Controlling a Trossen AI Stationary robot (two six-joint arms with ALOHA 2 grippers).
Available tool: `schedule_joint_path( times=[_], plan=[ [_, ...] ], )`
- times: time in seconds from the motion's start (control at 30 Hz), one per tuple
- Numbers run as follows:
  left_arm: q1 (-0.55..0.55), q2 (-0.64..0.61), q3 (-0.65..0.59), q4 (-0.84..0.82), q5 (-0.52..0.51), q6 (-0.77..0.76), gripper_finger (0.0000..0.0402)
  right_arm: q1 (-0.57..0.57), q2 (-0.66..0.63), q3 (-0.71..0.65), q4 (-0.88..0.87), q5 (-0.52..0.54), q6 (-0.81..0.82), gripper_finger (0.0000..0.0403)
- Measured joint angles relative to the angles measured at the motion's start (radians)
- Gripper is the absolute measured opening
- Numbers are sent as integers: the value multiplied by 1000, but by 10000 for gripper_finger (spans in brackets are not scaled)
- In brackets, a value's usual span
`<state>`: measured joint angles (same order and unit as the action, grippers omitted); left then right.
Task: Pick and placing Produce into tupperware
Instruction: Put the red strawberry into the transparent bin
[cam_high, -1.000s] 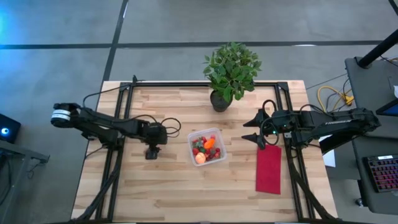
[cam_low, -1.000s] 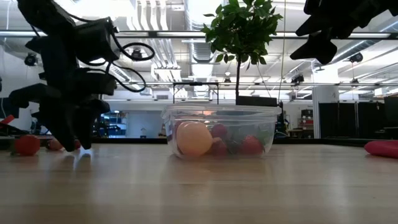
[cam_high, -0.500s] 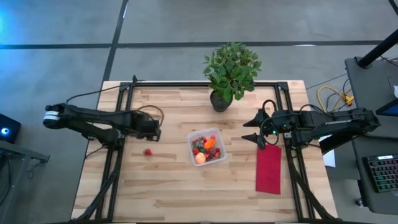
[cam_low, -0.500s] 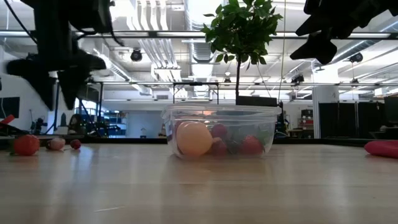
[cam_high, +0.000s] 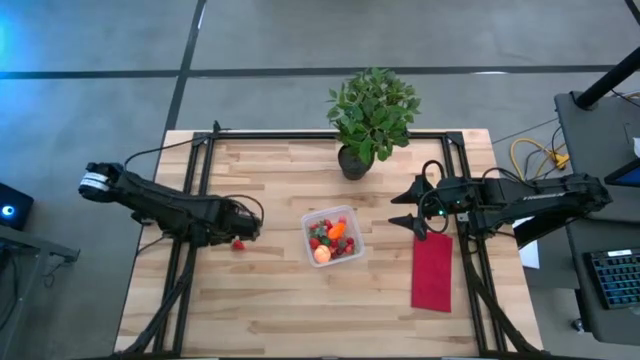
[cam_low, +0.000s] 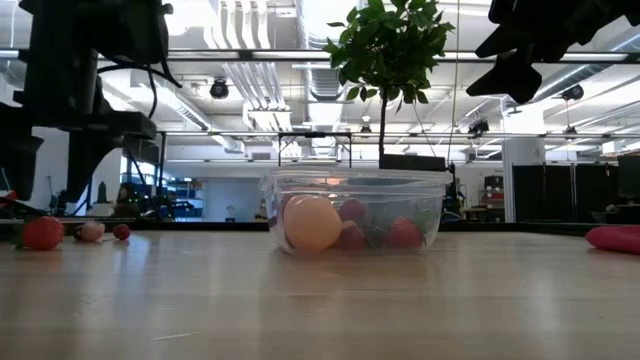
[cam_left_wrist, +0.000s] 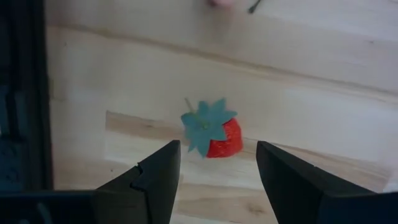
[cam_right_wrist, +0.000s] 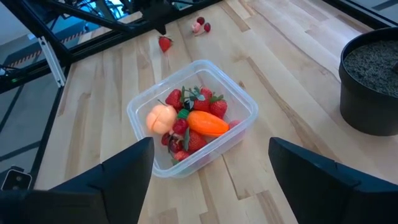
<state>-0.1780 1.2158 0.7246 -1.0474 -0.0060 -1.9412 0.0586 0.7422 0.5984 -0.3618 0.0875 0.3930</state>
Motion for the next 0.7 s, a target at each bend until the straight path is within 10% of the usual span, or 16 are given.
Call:
schedule_joint_path(
  times=[0.7],
  plan=[
    [-28, 133, -12, 97, 24, -57, 196, 0, 0, 0, 0, 0, 0, 307]
  ],
)
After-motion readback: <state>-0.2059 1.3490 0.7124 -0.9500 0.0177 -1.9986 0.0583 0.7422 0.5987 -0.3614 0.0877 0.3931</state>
